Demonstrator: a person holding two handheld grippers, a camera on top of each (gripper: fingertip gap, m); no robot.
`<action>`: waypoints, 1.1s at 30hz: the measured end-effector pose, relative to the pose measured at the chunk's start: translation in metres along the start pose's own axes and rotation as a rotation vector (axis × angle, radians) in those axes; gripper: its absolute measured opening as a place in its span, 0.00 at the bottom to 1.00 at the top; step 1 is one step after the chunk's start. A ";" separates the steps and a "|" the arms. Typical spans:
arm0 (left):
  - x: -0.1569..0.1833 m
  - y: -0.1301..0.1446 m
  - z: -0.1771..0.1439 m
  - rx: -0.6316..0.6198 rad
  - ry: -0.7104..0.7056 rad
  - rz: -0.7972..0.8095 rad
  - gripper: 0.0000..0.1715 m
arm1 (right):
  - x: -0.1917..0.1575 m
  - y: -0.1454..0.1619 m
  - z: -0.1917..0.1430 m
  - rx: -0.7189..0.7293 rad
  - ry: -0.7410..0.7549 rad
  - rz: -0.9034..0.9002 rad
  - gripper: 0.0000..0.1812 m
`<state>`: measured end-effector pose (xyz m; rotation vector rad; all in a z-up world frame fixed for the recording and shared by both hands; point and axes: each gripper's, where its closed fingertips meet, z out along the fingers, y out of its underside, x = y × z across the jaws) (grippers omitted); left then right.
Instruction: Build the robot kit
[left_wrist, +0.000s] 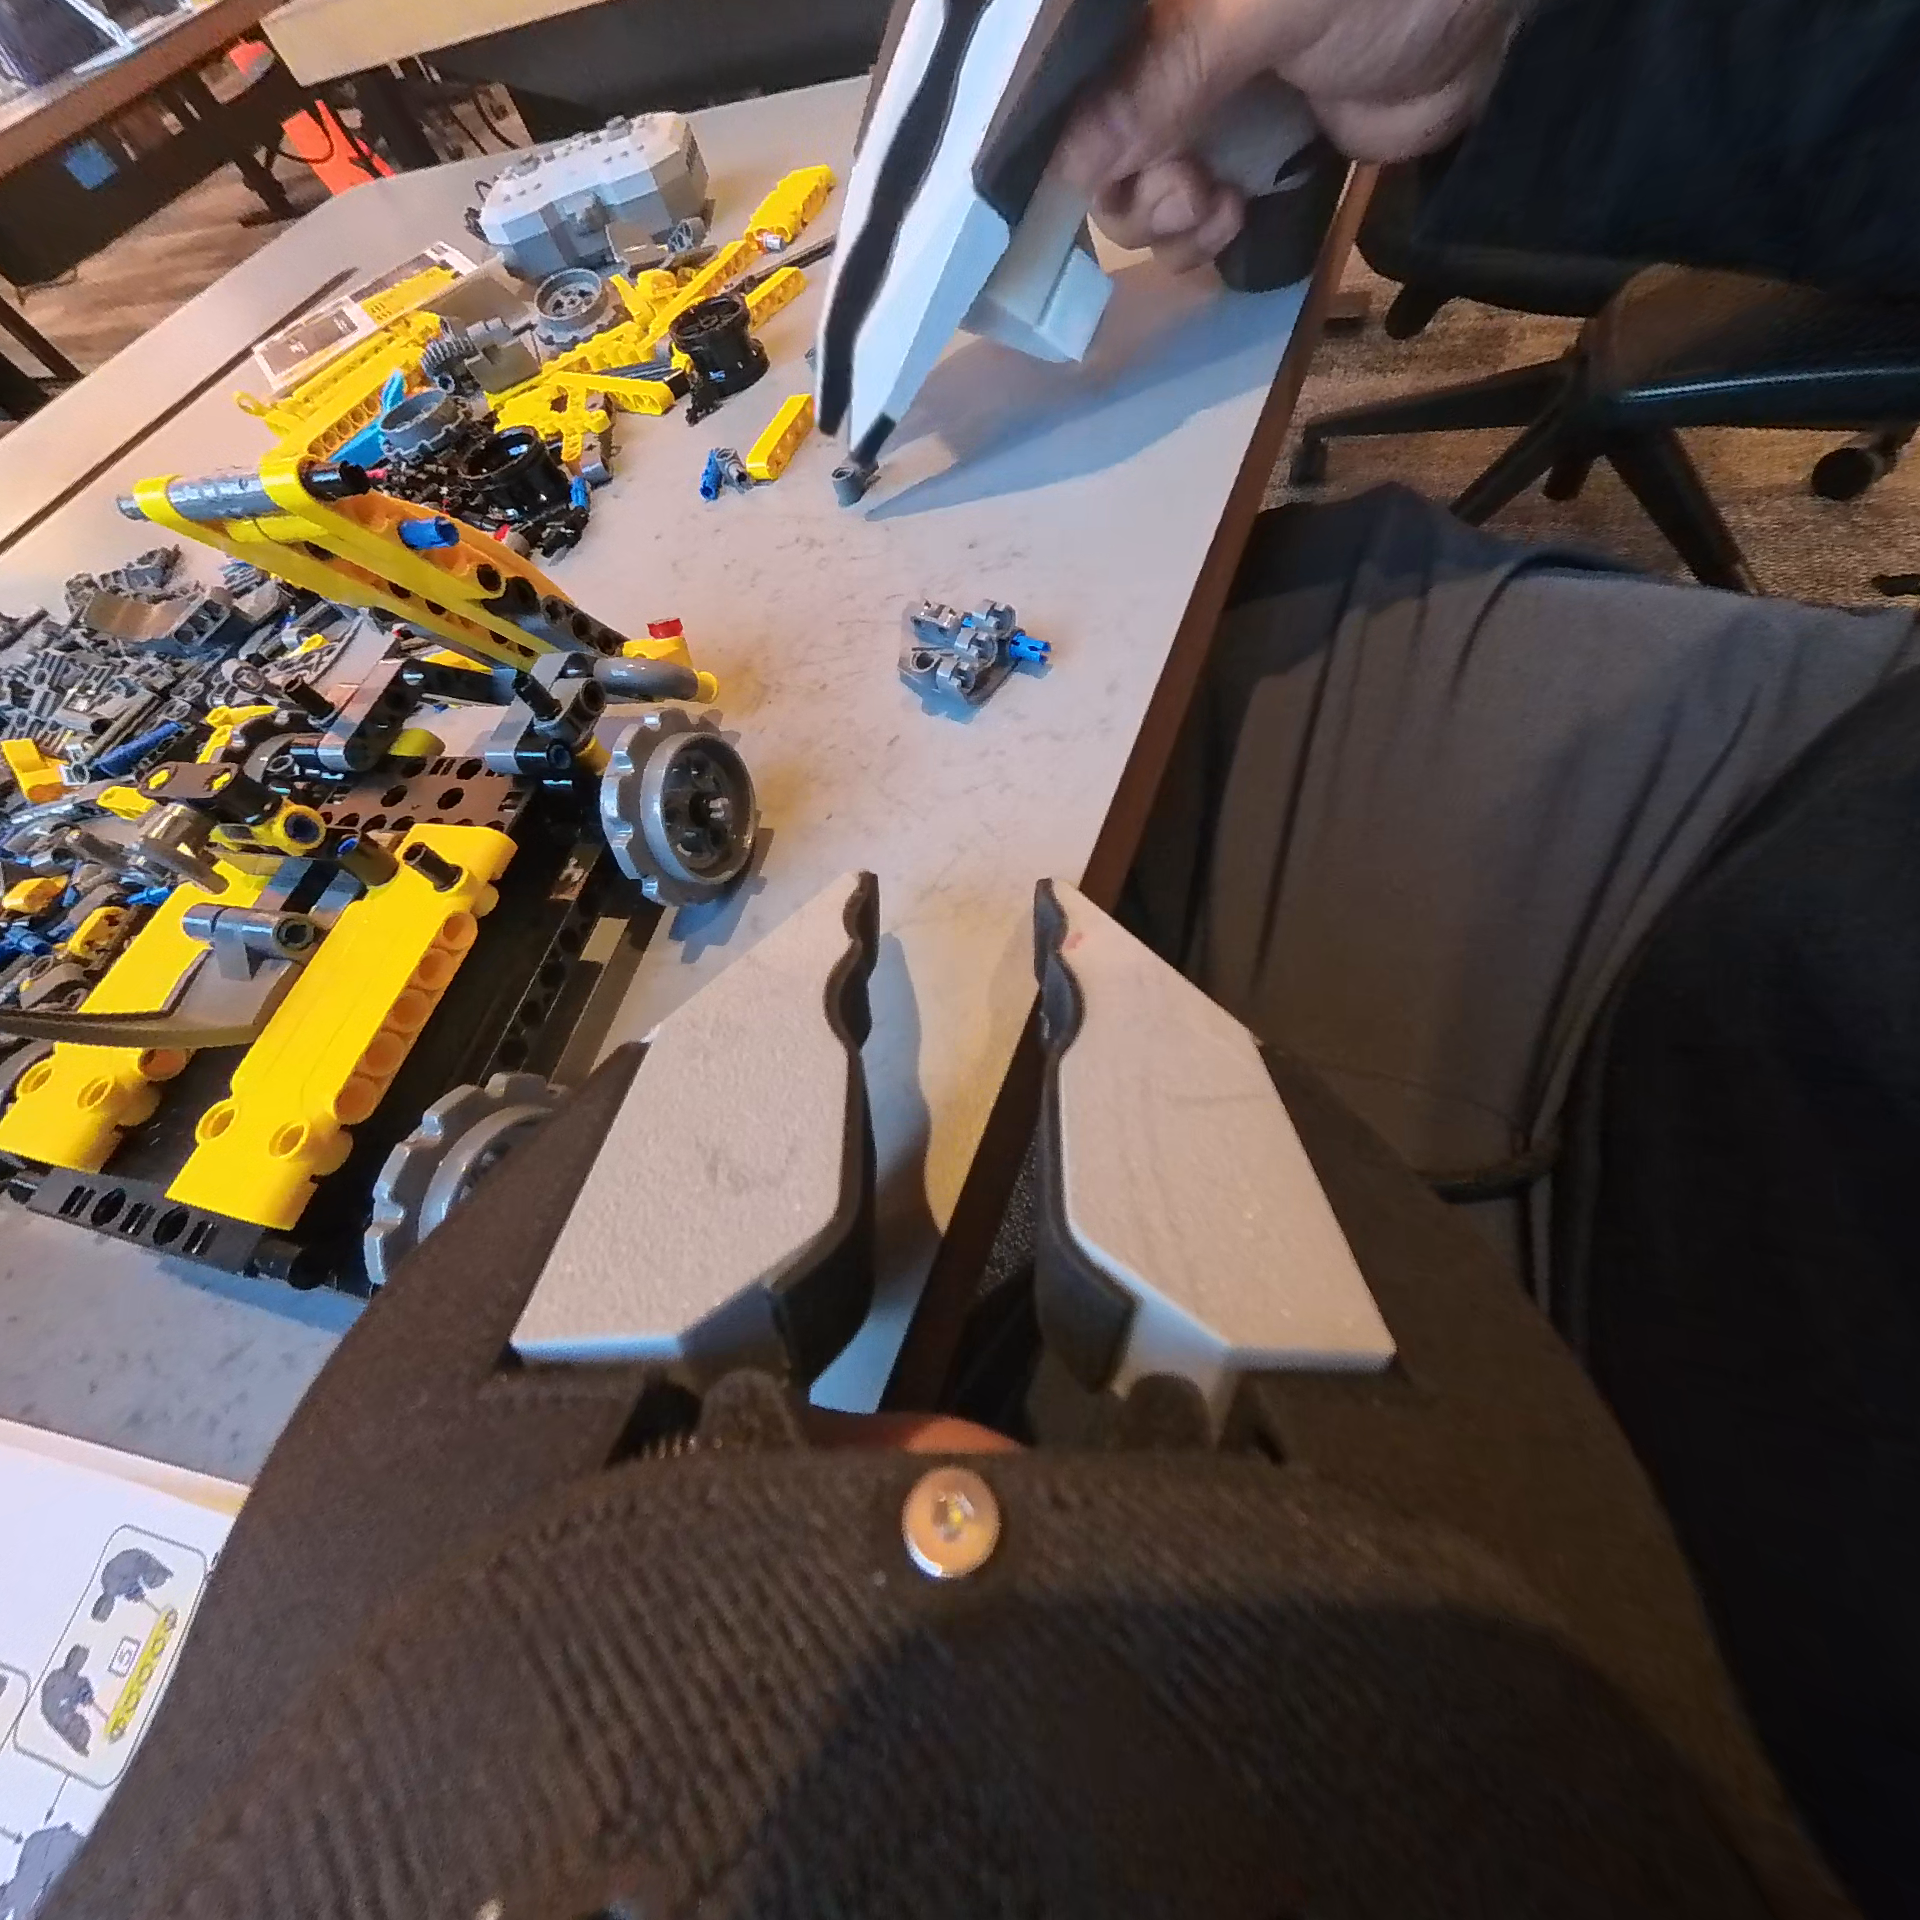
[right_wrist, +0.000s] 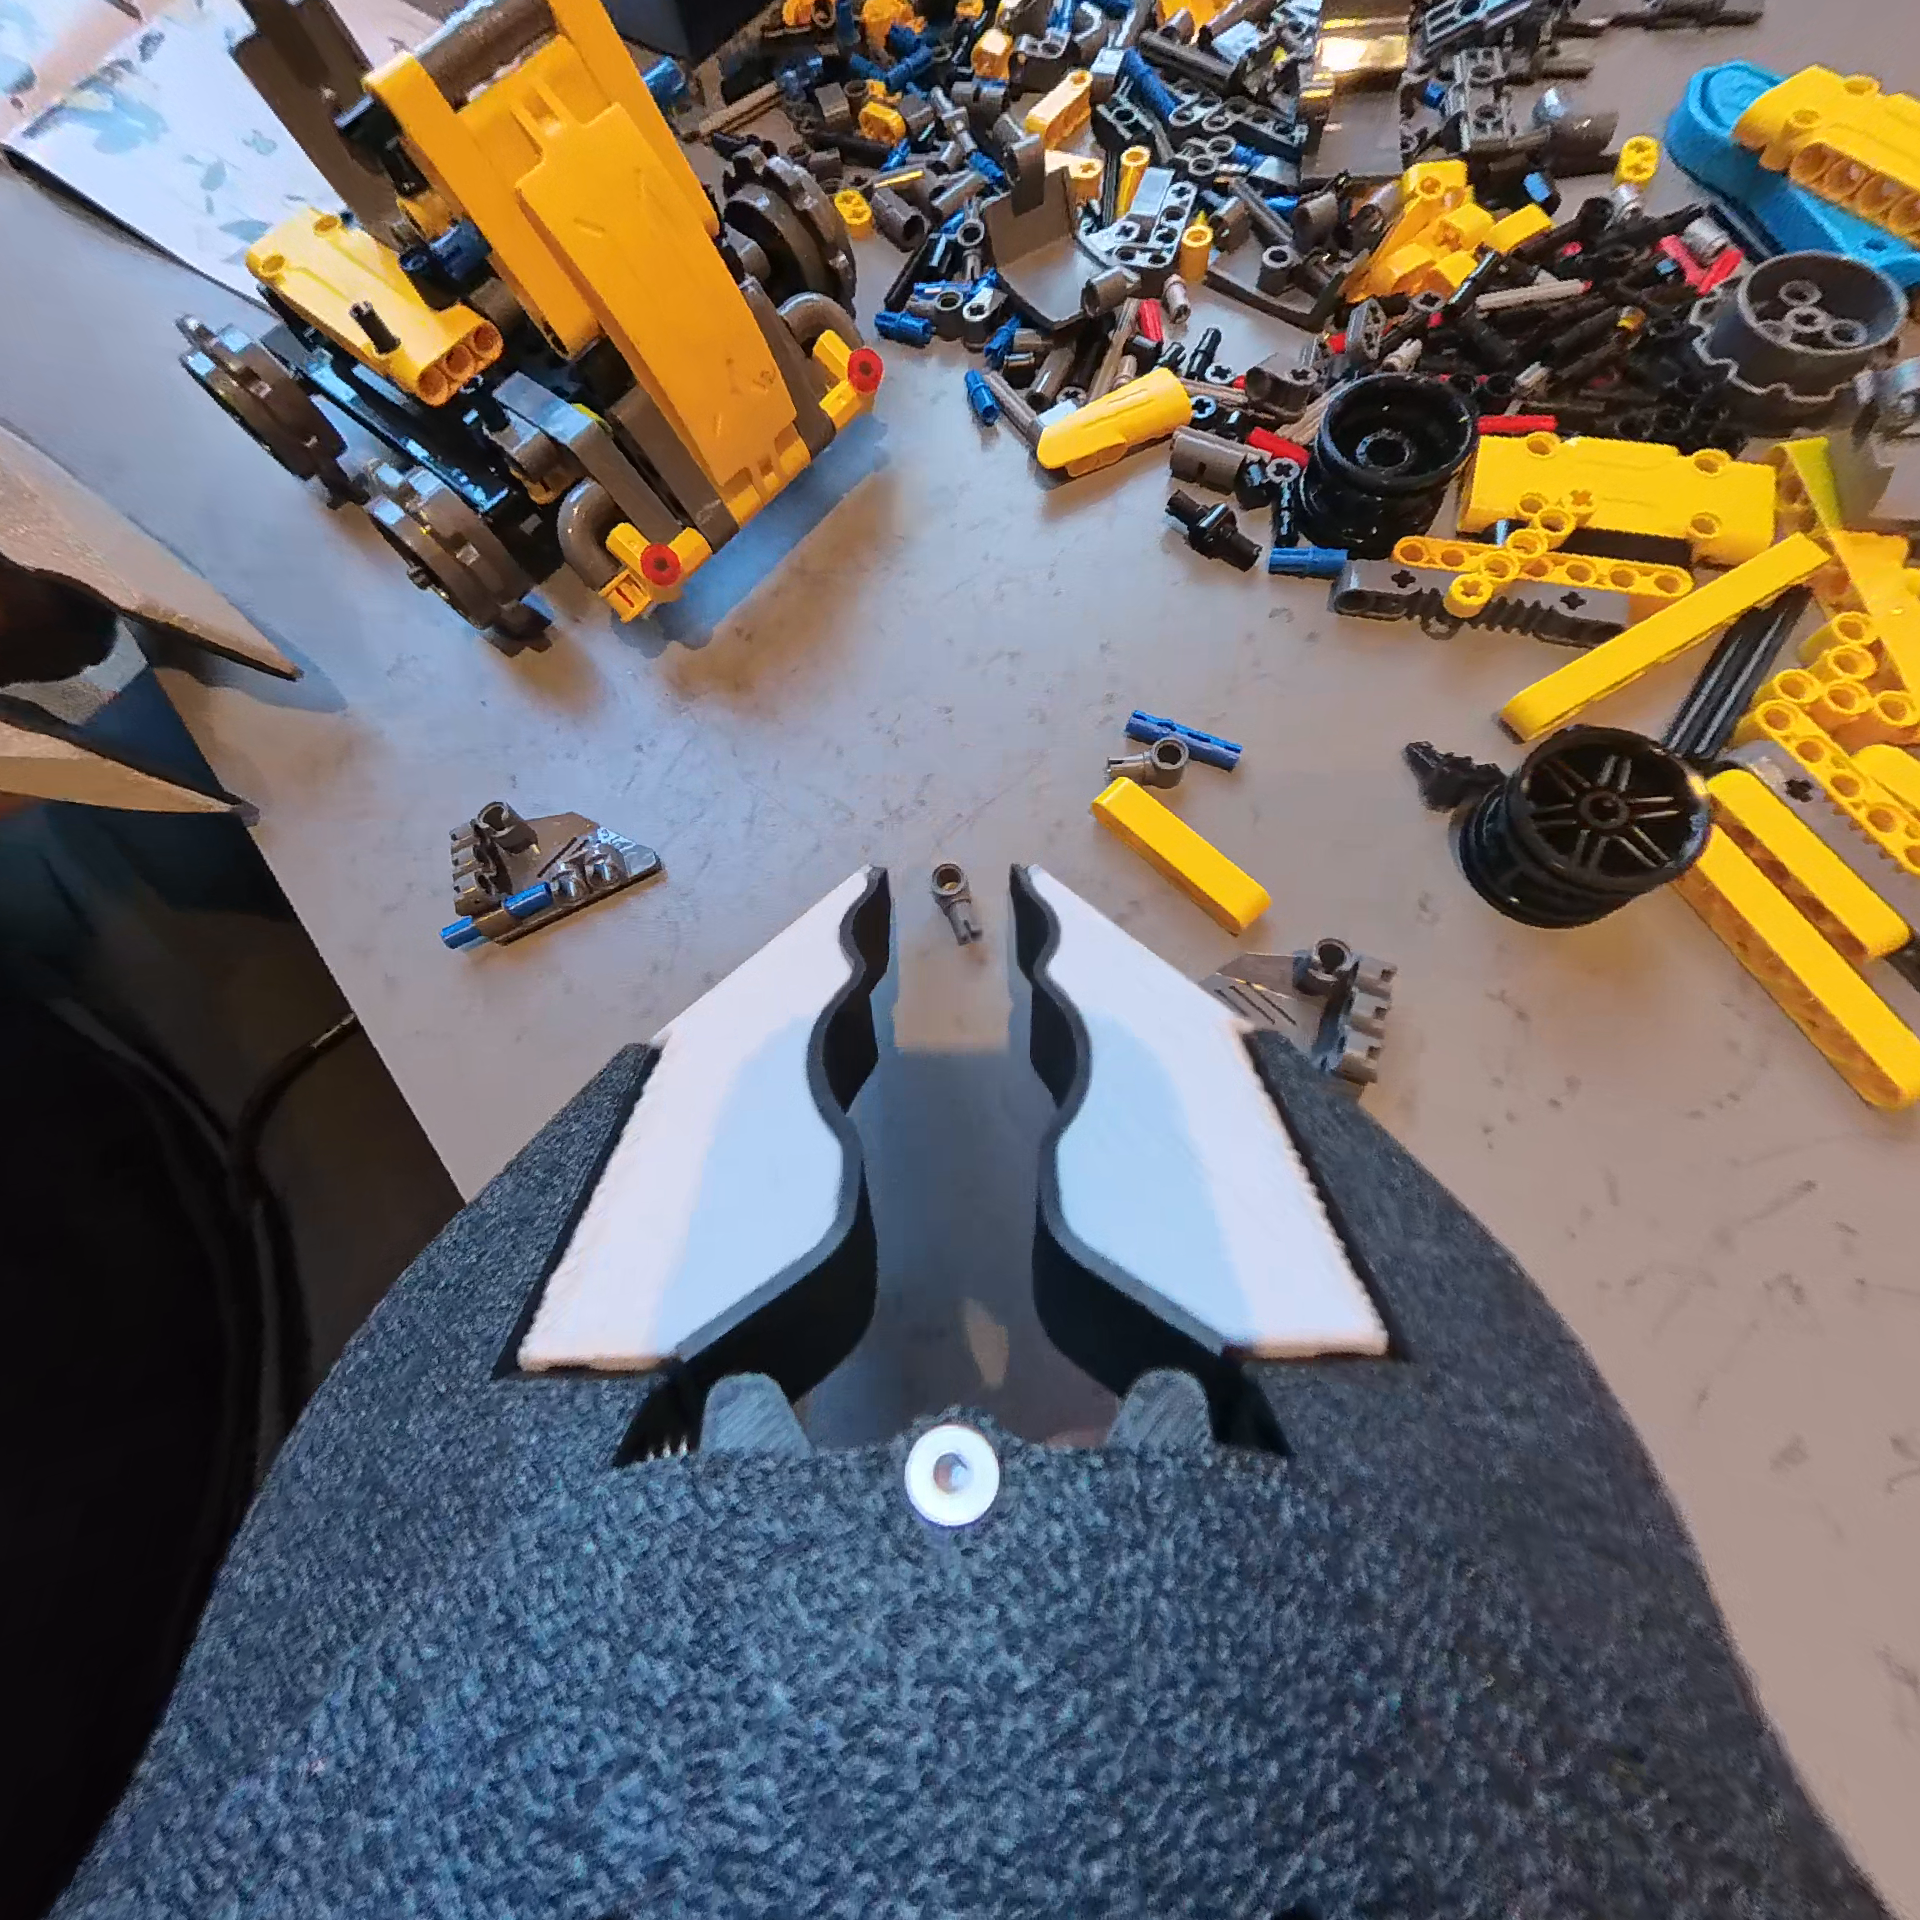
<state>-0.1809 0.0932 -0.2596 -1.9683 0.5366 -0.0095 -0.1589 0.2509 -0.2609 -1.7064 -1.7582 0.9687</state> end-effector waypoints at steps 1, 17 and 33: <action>0.000 0.000 0.000 0.000 0.000 0.000 0.17 | -0.001 0.002 0.001 -0.014 -0.006 -0.006 0.12; 0.000 0.000 0.000 0.002 -0.003 -0.001 0.17 | -0.028 0.004 0.007 -0.037 -0.063 -0.180 0.04; 0.000 -0.003 0.002 0.019 -0.019 -0.001 0.16 | -0.054 -0.007 0.022 -0.032 -0.129 -0.194 0.04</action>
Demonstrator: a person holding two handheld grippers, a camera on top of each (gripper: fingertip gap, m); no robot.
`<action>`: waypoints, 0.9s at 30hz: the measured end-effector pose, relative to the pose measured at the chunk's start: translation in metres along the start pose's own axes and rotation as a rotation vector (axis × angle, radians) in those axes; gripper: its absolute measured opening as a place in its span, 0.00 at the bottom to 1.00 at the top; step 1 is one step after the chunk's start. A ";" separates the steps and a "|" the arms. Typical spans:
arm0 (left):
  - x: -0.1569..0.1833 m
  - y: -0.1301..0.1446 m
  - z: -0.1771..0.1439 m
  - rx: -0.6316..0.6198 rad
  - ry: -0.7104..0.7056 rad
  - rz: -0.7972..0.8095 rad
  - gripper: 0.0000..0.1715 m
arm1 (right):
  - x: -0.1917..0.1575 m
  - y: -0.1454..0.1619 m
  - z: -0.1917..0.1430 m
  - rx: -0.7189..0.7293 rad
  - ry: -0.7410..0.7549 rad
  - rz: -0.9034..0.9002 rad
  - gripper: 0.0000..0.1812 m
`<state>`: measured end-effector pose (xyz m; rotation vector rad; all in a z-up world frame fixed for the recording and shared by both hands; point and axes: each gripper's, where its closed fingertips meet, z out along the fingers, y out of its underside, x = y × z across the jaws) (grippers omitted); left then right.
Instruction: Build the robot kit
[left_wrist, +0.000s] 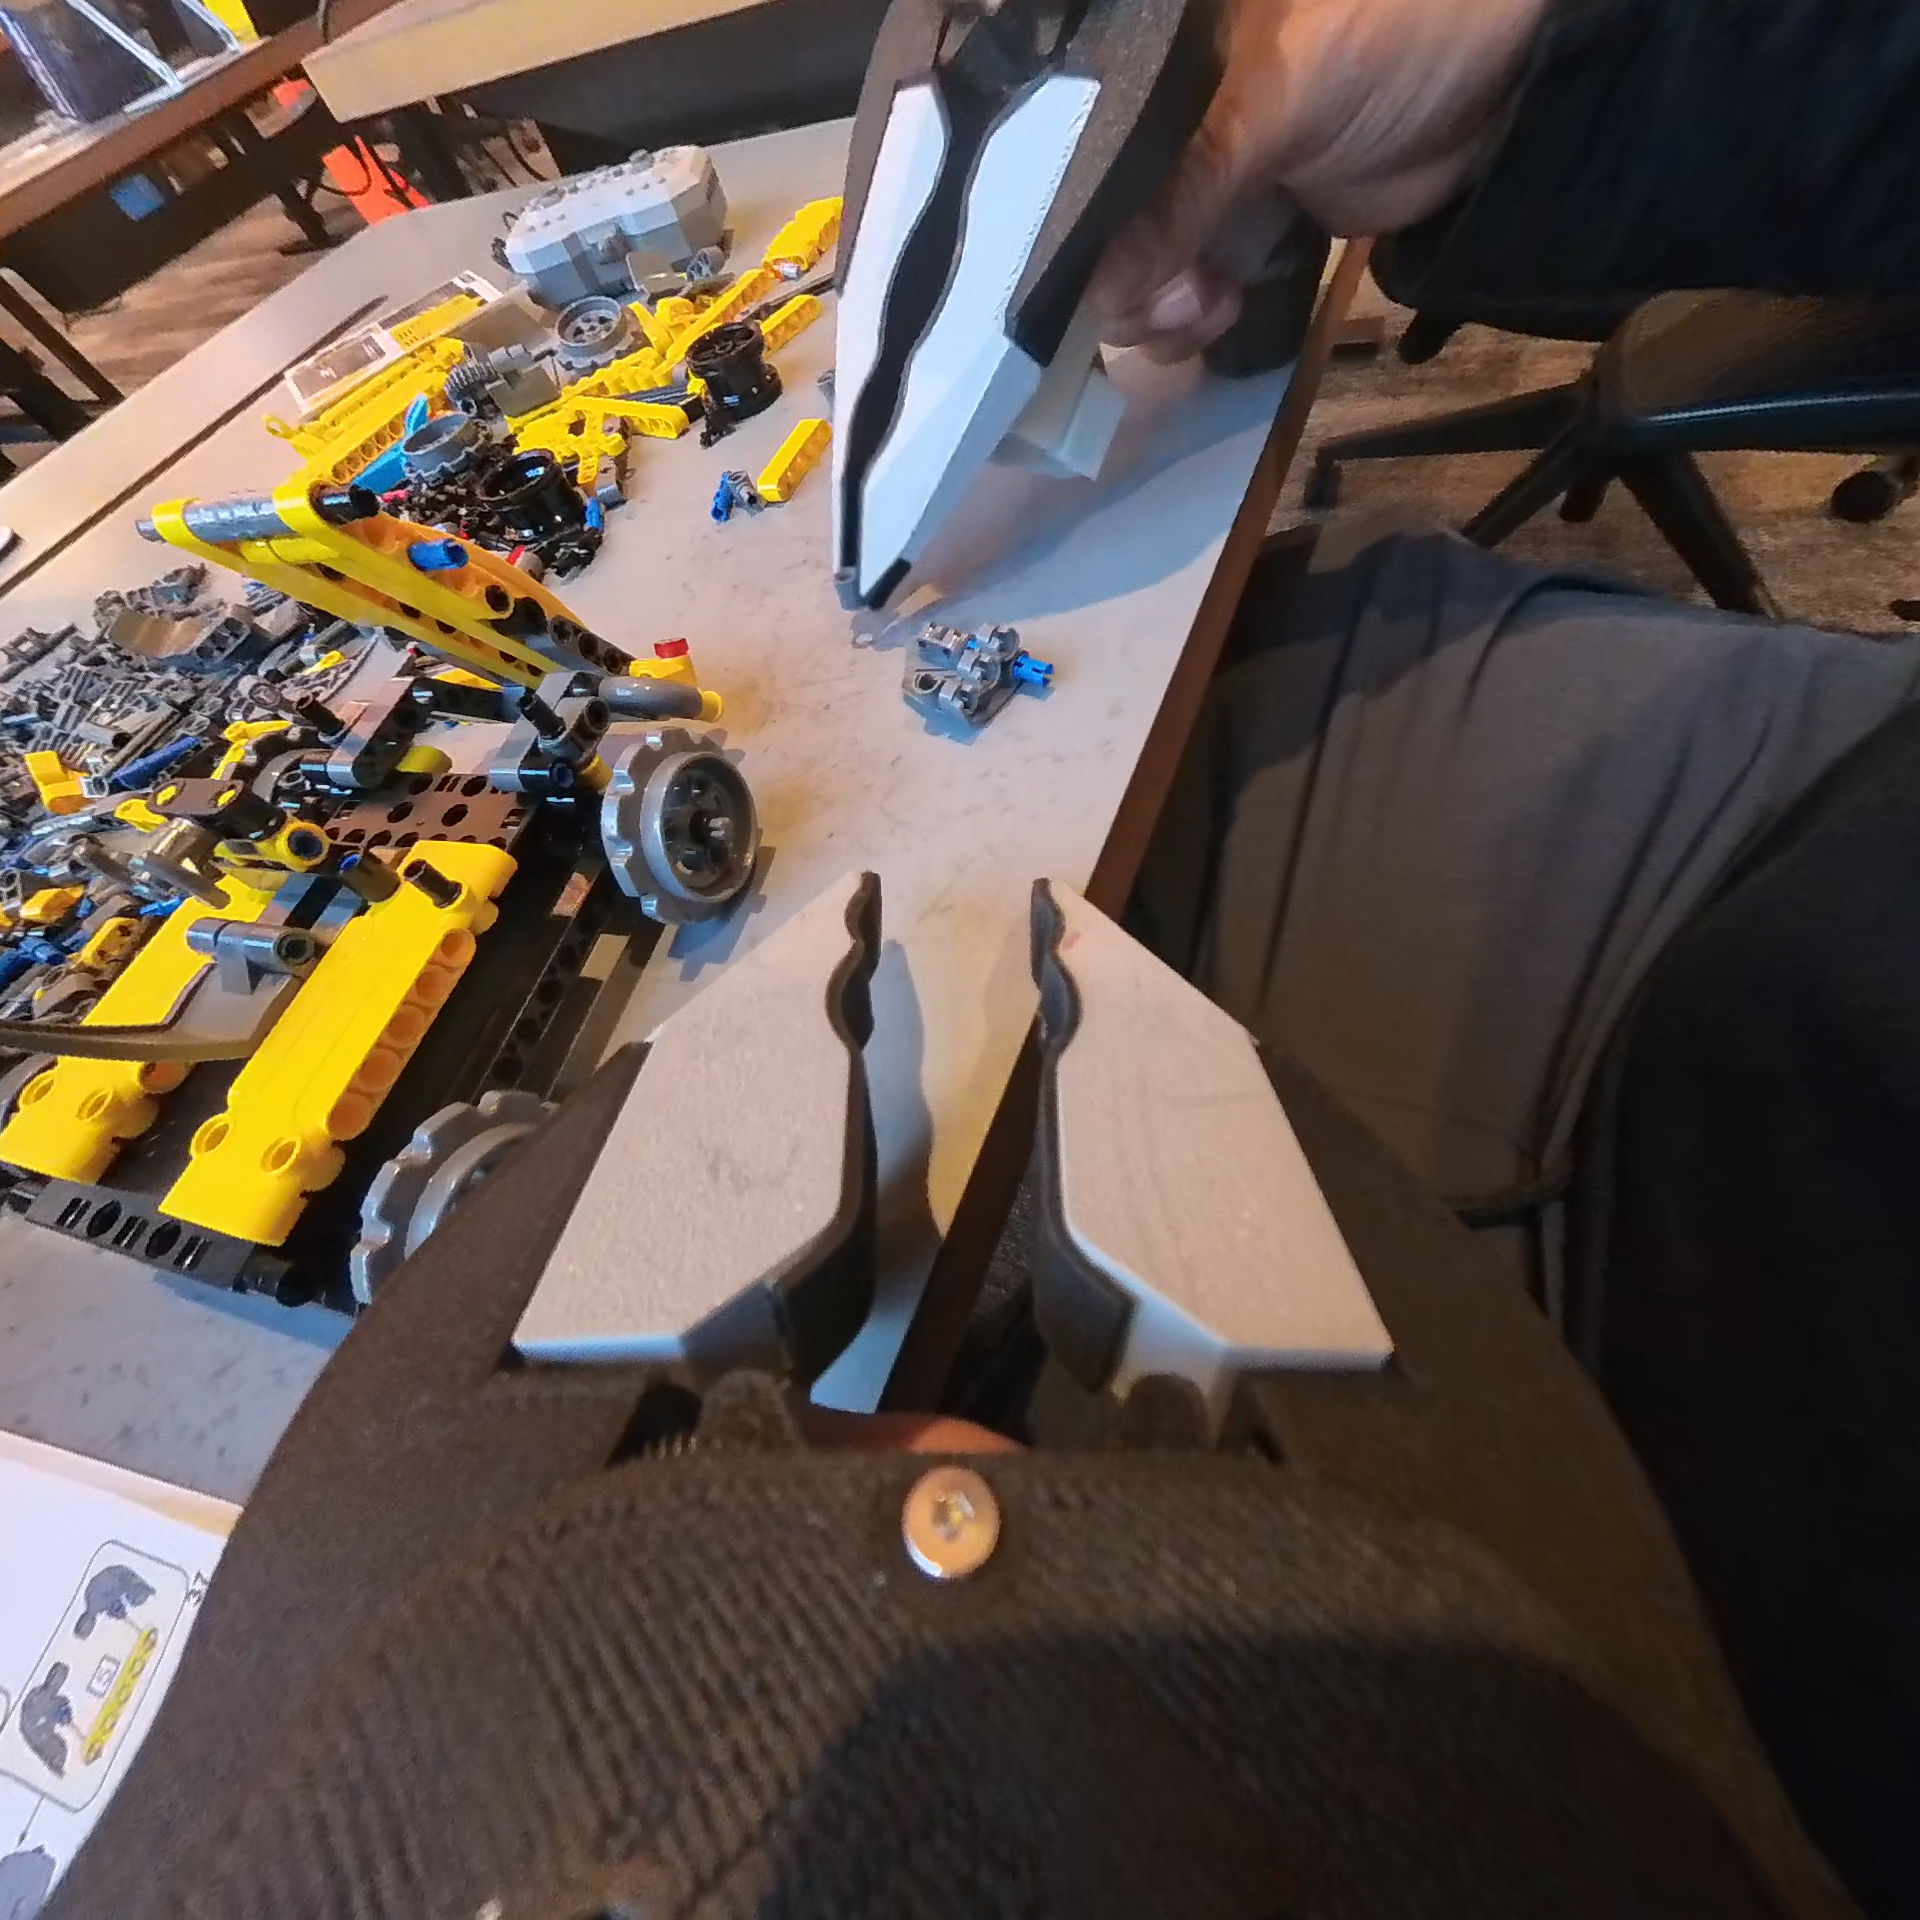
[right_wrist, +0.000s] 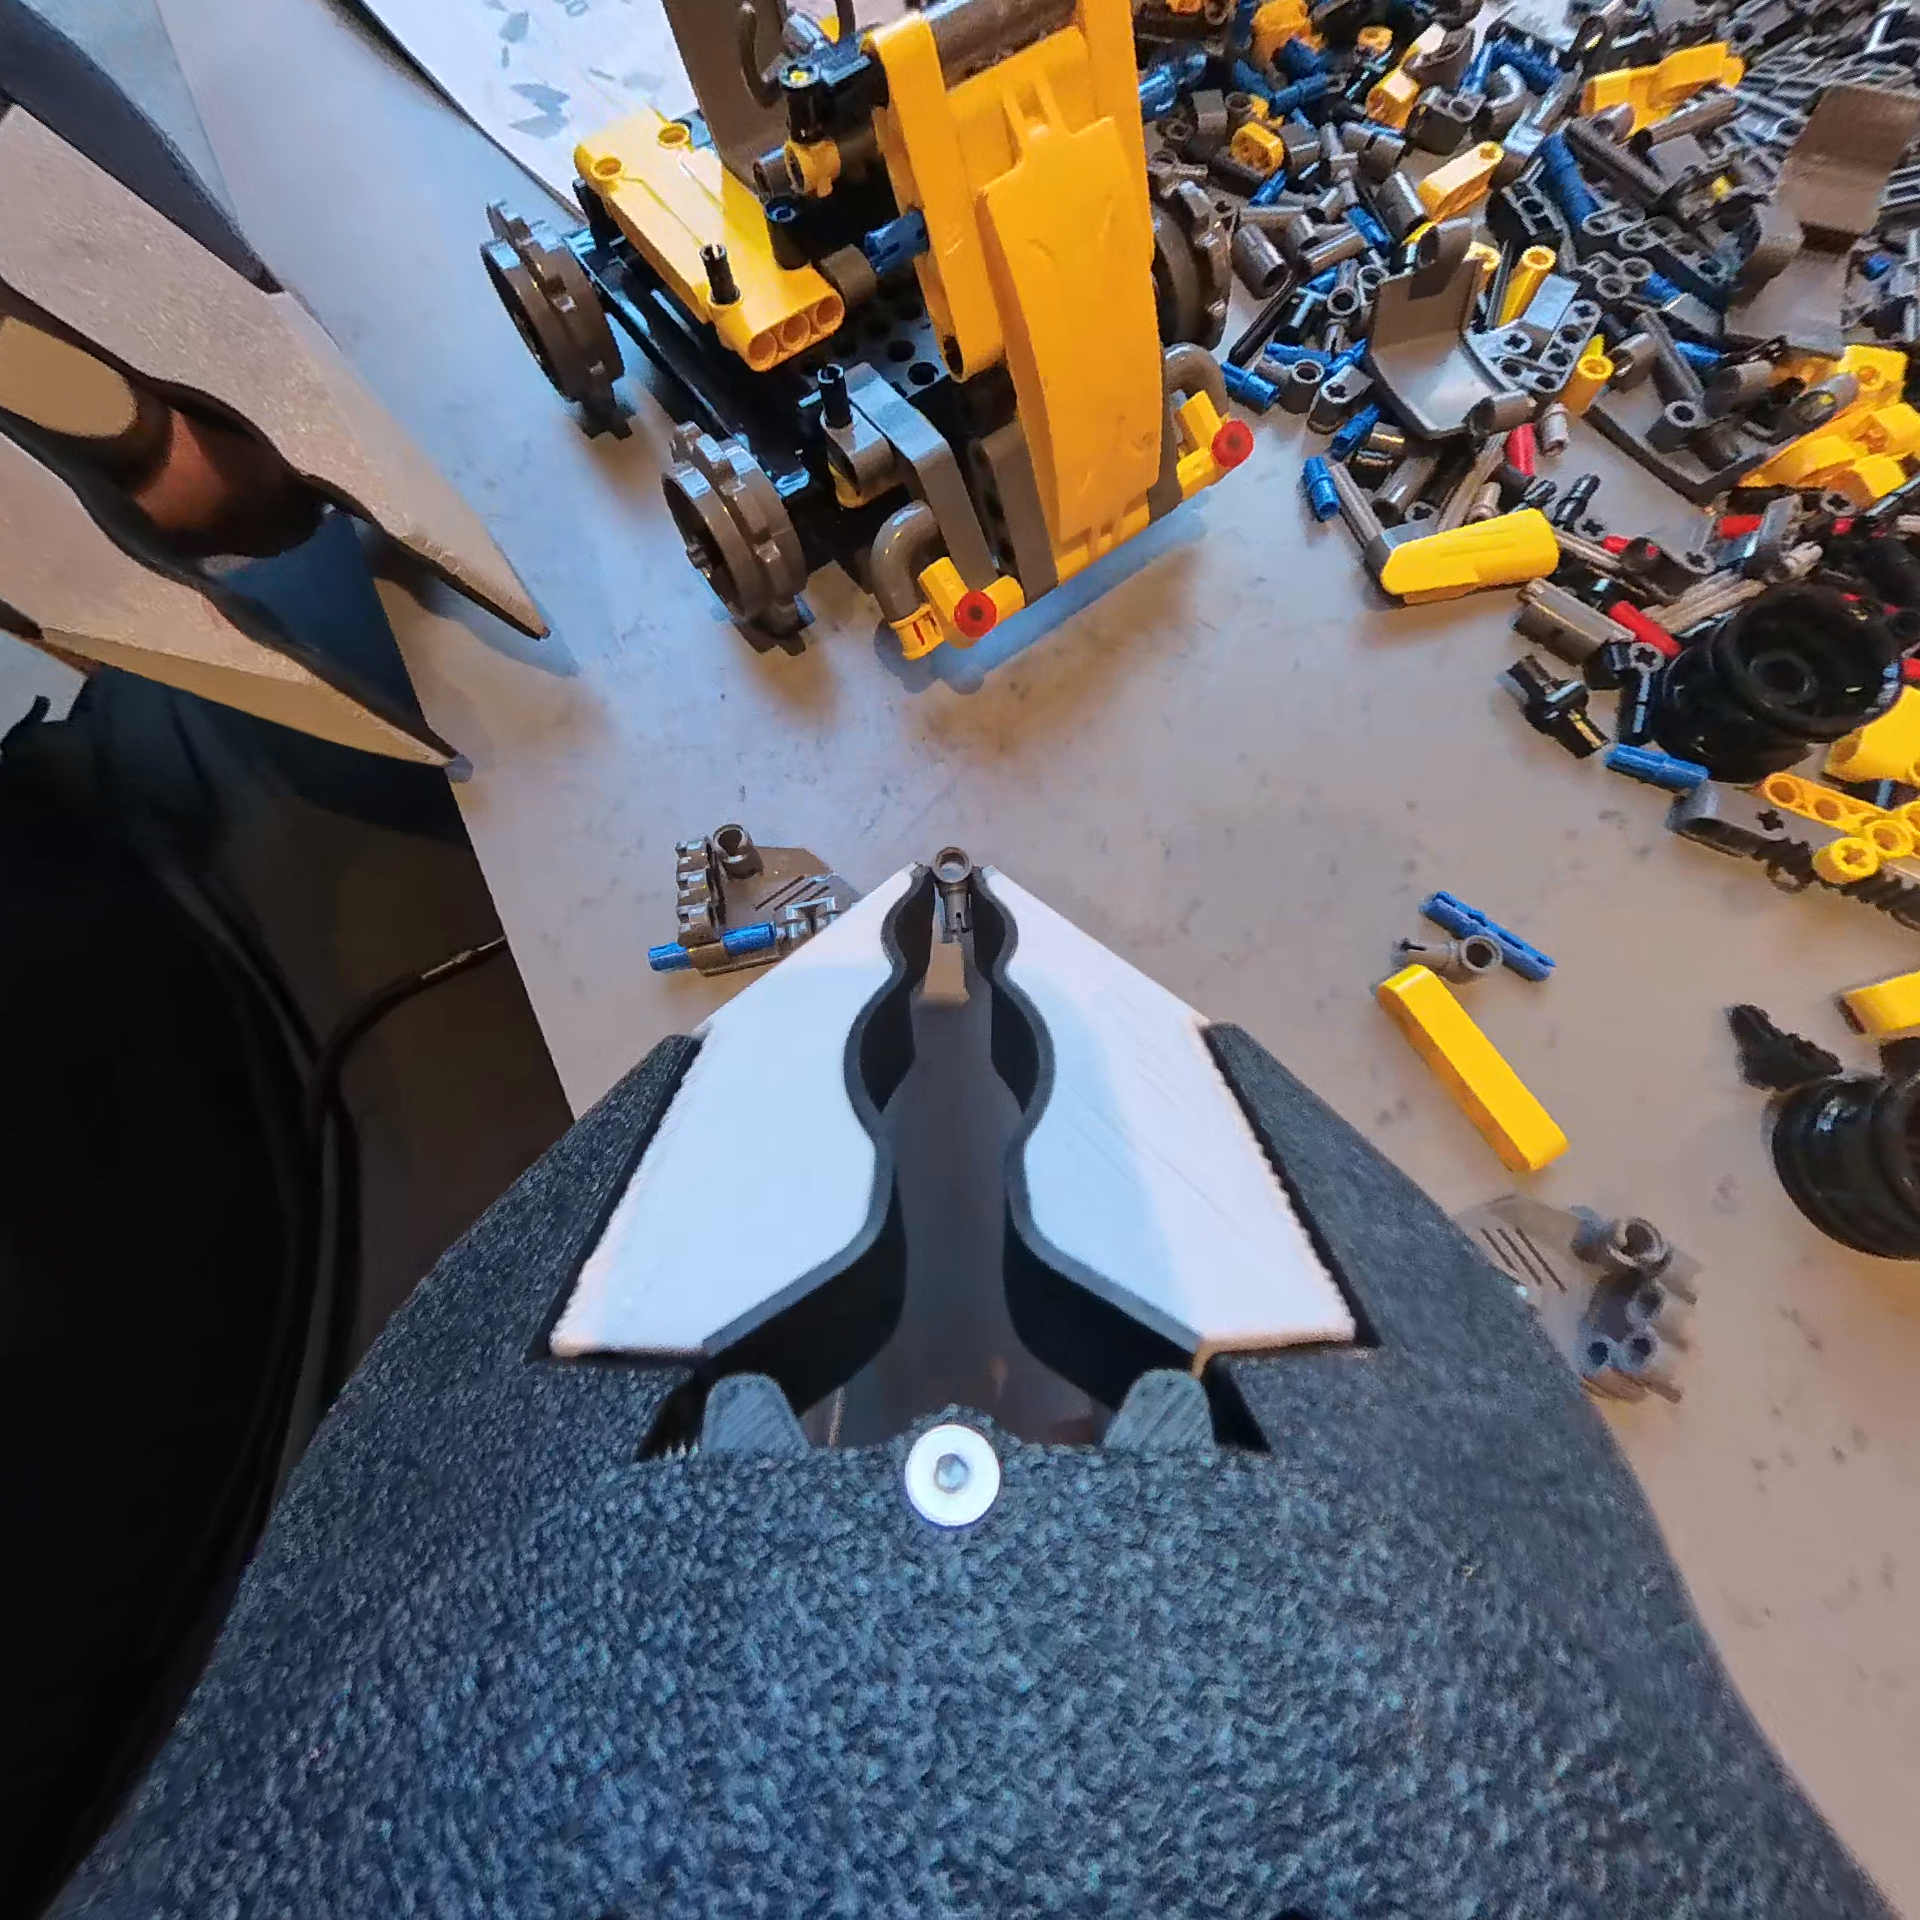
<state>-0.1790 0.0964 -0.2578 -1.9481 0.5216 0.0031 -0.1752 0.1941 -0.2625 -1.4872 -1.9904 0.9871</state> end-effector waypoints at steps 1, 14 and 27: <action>0.000 0.000 0.000 0.001 0.001 0.002 0.16 | -0.001 0.001 0.001 -0.008 -0.007 0.001 0.04; -0.003 -0.005 -0.018 0.053 0.037 -0.049 0.14 | -0.009 0.013 -0.011 -0.021 -0.054 0.020 0.04; 0.004 -0.003 -0.012 0.054 0.108 -0.117 0.18 | -0.009 0.007 0.007 -0.064 -0.099 -0.009 0.04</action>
